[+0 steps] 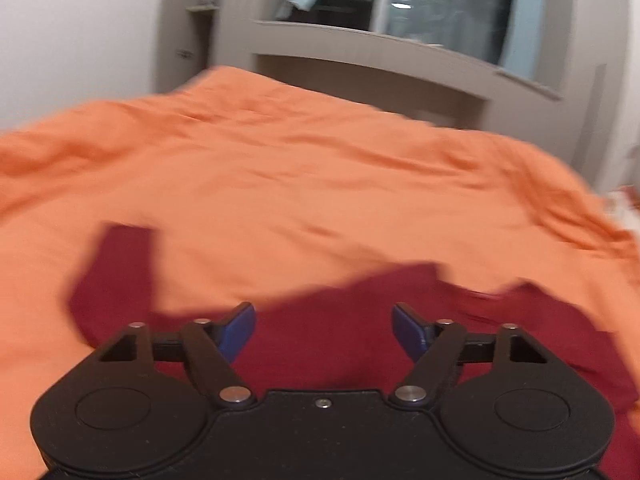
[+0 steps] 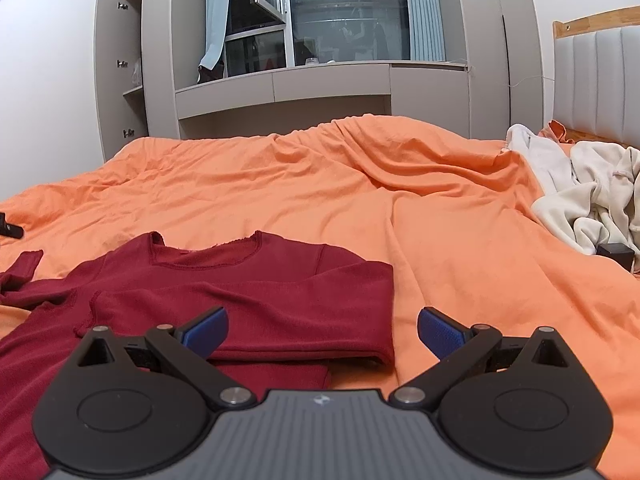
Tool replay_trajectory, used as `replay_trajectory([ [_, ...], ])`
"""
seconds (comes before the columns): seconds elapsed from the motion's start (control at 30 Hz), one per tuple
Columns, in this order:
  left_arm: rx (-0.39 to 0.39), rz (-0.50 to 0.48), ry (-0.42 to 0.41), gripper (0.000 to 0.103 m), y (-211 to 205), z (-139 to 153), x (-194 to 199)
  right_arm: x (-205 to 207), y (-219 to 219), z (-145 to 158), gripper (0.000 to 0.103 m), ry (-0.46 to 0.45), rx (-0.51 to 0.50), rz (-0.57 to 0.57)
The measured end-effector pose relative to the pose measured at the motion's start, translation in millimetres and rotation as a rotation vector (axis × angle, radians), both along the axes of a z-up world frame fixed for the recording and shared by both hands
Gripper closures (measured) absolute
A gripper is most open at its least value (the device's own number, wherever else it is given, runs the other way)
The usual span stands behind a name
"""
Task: Fold small clothes
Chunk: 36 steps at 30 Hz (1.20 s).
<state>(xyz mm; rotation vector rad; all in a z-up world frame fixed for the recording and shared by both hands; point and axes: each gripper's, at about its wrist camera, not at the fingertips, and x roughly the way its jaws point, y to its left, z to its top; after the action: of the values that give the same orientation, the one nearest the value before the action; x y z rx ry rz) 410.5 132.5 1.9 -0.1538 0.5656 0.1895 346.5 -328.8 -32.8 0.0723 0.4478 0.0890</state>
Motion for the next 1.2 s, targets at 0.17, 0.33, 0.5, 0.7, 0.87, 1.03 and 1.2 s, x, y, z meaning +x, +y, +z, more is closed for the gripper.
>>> replay_trajectory([
  [0.17,0.098,0.149,0.049,0.013,64,-2,34,4,3,-6,0.000,0.021,-0.021,0.004],
  [0.33,0.103,0.228,0.170,0.016,114,-25,76,7,6,-11,0.000,0.039,-0.043,0.009],
  [0.5,0.074,0.263,0.265,0.026,140,-50,105,9,7,-16,0.000,0.058,-0.050,0.011],
  [0.7,0.114,0.306,0.311,0.033,150,-67,125,12,6,-20,0.000,0.072,-0.051,0.011],
  [0.87,0.105,0.314,0.321,0.053,156,-76,134,14,6,-21,0.000,0.081,-0.053,0.012],
  [1.03,0.086,0.317,0.295,0.098,161,-73,132,14,6,-21,0.000,0.075,-0.051,0.012],
  [1.2,0.067,0.293,0.188,0.099,160,-55,117,12,5,-18,0.000,0.059,-0.043,0.012],
])
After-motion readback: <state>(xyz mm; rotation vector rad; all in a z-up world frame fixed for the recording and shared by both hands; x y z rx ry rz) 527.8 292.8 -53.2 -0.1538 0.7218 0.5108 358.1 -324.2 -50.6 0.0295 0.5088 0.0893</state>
